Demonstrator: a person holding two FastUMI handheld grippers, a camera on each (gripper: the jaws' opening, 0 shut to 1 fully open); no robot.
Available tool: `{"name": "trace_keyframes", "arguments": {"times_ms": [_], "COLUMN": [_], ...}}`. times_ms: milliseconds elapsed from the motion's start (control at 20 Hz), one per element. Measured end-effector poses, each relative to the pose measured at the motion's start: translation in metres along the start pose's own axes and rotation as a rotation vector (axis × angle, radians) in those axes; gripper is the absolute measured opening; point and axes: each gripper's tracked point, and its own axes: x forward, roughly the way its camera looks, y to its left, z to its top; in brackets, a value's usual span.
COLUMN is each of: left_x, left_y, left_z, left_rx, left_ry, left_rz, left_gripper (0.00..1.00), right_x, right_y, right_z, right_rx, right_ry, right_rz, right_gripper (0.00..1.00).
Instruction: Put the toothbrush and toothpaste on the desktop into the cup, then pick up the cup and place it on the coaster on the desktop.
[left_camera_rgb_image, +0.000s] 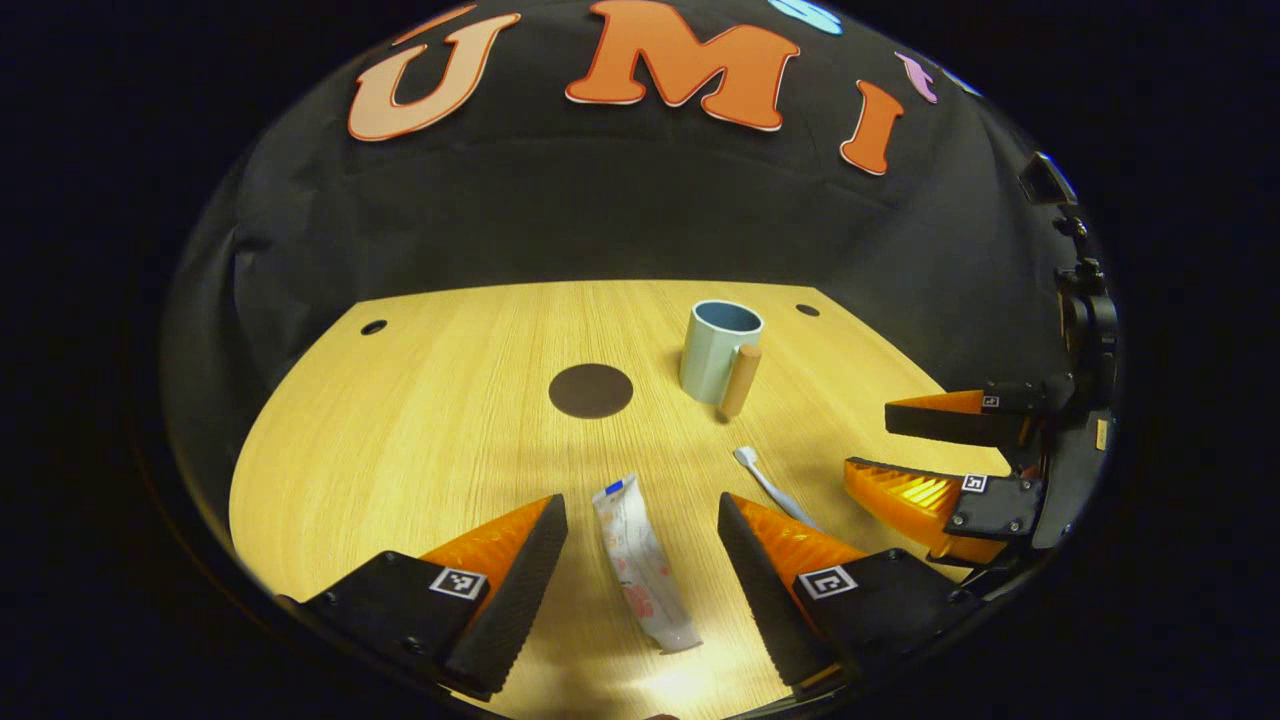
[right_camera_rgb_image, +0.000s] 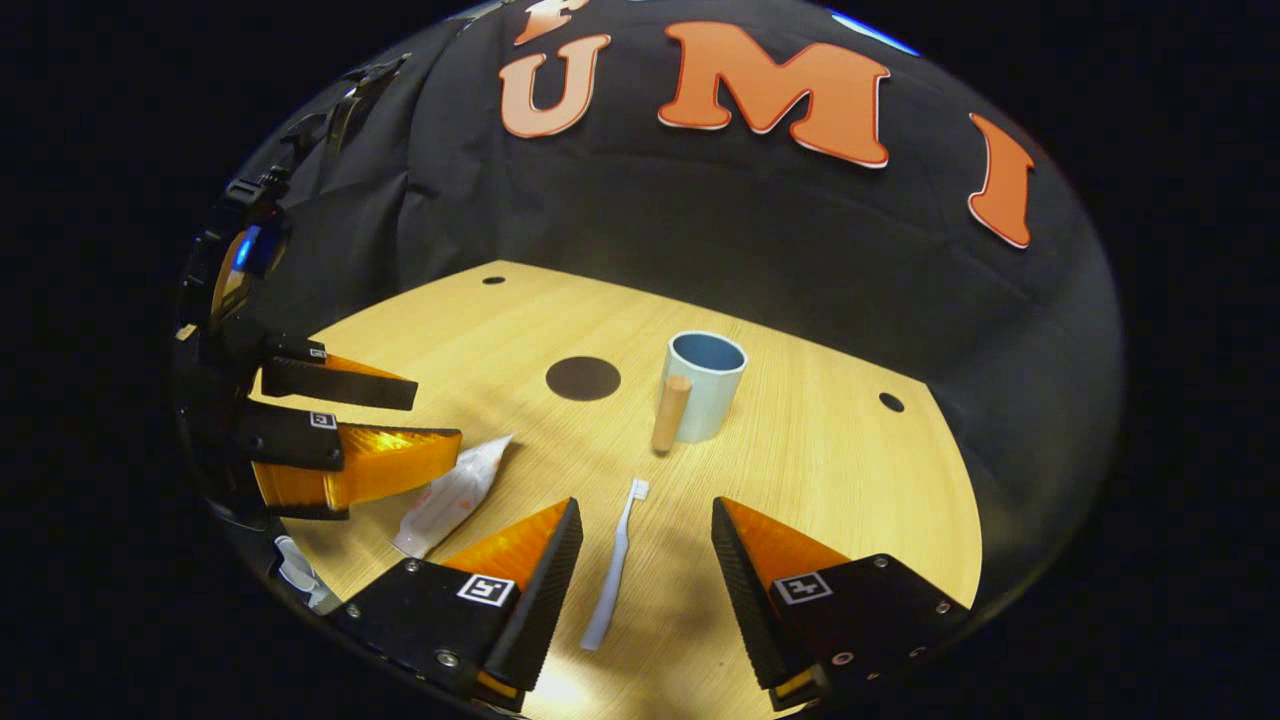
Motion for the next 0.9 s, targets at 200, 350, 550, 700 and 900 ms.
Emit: {"name": "trace_keyframes", "arguments": {"times_ms": [200,350,550,700,900], "left_x": [0.015,0.019,0.021,0.027,0.029], "left_y": [-0.001,0.003,0.006,0.008,0.004], "left_z": [-0.019,-0.029,-0.038,-0.045,-0.056], "left_rx": [-0.027,0.003,0.002,-0.006,-0.017], "left_ry": [0.082,0.112,0.156,0.177,0.228], "left_rz": [-0.015,0.006,0.016,0.018,0.020], "left_gripper": [0.96,0.96,0.95,0.94,0.83], "right_x": [0.007,0.013,0.023,0.027,0.033], "right_y": [0.010,0.014,0.023,0.023,0.024], "right_z": [-0.009,-0.015,-0.033,-0.041,-0.047], "right_rx": [-0.024,-0.035,-0.024,-0.022,0.019], "right_ry": [0.085,0.141,0.214,0.248,0.283], "right_rz": [0.027,0.045,0.070,0.074,0.071], "right_gripper": [0.72,0.68,0.51,0.43,0.33]}}
